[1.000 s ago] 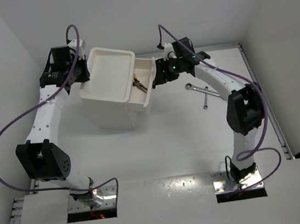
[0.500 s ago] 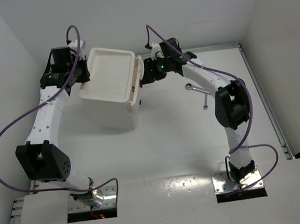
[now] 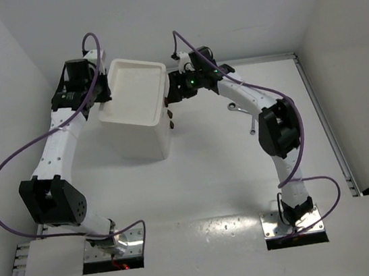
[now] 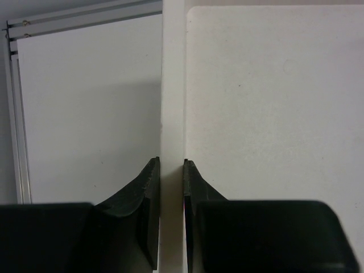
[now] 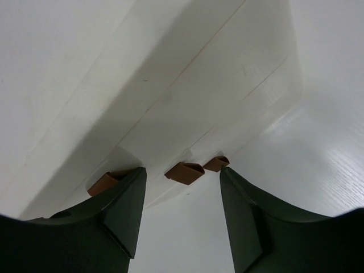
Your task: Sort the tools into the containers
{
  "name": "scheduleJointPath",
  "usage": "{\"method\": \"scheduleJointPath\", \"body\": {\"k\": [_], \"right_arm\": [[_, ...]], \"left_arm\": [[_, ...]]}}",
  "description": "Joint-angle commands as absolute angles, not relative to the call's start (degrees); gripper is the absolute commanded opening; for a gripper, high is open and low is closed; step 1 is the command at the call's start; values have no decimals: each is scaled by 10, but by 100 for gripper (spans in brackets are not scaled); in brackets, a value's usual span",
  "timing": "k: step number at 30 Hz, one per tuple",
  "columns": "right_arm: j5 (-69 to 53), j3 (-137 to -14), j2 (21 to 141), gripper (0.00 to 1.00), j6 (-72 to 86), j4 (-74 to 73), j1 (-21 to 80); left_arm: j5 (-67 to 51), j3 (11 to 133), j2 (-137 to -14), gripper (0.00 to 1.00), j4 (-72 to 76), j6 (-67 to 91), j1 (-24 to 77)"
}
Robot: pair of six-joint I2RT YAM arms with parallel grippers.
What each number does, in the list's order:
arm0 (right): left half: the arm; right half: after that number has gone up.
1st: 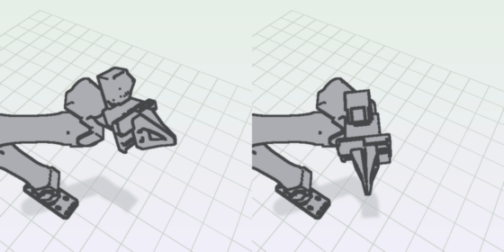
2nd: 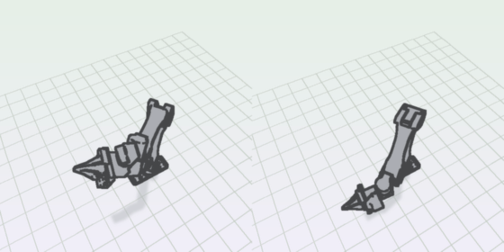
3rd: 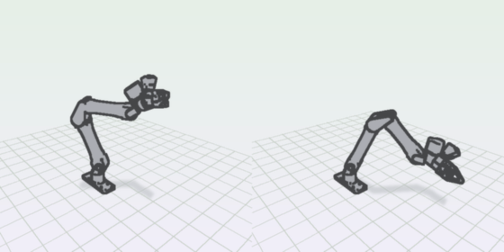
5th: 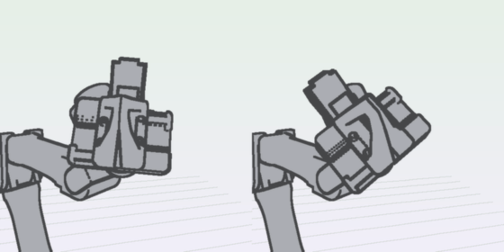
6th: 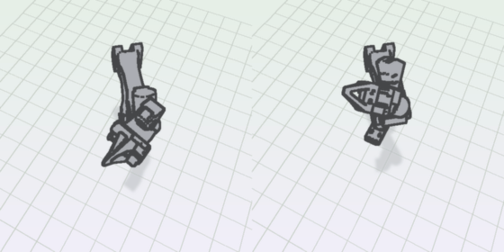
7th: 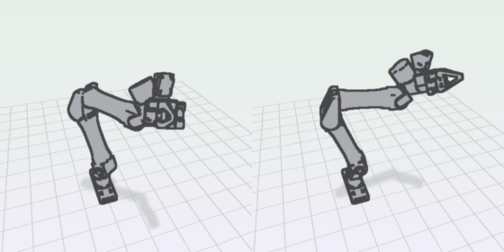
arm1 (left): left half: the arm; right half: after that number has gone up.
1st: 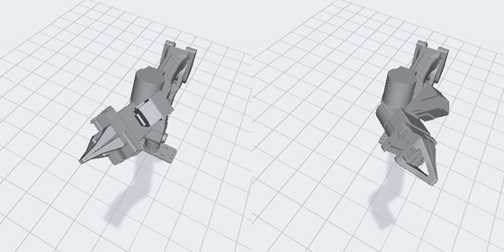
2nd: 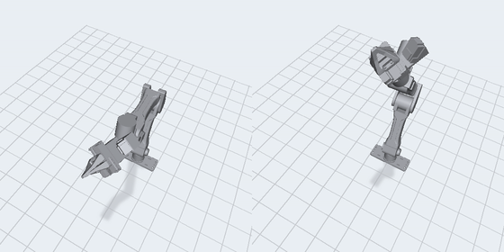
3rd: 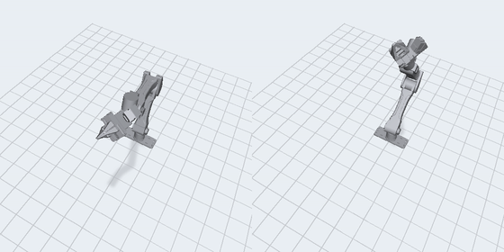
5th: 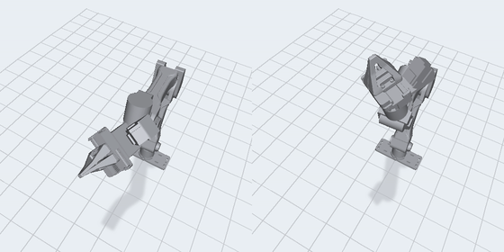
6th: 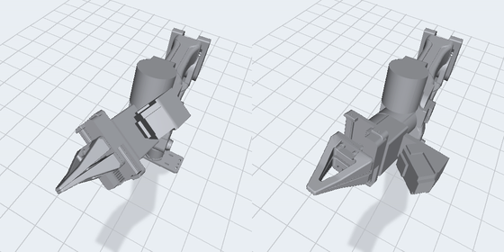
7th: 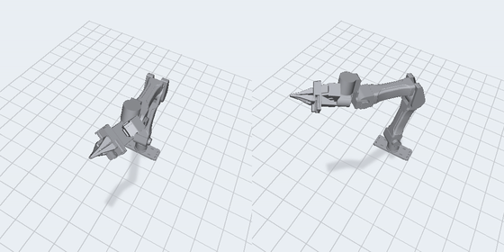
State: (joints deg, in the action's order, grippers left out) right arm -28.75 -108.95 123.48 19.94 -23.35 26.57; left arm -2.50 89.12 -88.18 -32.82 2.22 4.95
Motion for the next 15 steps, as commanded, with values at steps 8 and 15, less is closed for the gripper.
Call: {"method": "scheduleJointPath", "body": {"k": [8, 15], "right_arm": [[-284, -1091, 1205, 66, 223, -181, 276], [-247, -1026, 1132, 70, 160, -209, 230]], "left_arm": [[-66, 863, -880, 0, -362, 147, 106], [-67, 868, -891, 20, -357, 134, 106]]}}
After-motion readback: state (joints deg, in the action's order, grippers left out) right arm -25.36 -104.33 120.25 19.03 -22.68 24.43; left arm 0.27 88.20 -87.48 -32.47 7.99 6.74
